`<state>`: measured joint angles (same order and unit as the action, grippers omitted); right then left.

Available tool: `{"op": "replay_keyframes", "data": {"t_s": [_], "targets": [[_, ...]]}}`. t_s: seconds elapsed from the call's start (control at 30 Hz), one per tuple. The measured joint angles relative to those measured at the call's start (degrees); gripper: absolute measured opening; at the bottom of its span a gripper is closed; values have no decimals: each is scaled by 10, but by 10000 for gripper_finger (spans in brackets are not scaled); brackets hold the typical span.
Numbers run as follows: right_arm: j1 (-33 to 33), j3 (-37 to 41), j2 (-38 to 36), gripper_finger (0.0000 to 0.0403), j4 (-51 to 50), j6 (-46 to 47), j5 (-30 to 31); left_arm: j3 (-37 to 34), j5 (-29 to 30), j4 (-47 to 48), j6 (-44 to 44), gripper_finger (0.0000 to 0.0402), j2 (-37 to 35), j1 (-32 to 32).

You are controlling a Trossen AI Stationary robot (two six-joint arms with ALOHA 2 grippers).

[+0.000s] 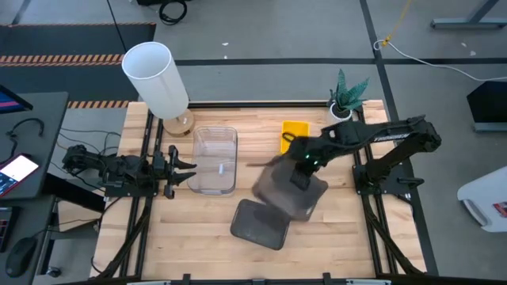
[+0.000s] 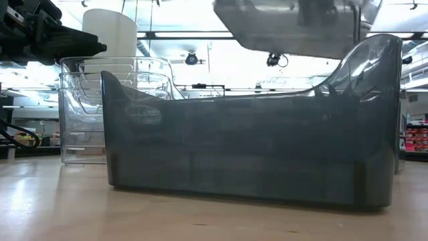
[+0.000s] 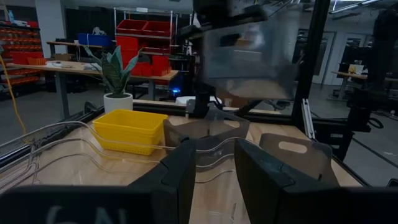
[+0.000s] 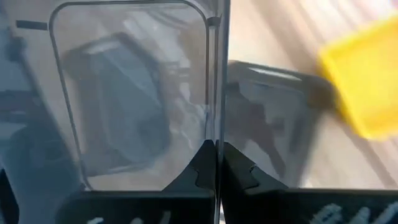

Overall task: Stack baskets by color
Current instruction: Stack the top black bin on the bottom black bin

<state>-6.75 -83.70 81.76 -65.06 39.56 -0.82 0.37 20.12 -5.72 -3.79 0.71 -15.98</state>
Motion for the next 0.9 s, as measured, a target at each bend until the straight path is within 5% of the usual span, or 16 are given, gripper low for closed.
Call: {"op": "replay_keyframes", "data": {"t_s": [0.5,0.9], "targets": [[-59,-273,245,4,-26,-107,3,0,0,0,0,117,0,0],[-82,-296,338,4,-75,-97,10,0,0,0,0,117,0,0]]}}
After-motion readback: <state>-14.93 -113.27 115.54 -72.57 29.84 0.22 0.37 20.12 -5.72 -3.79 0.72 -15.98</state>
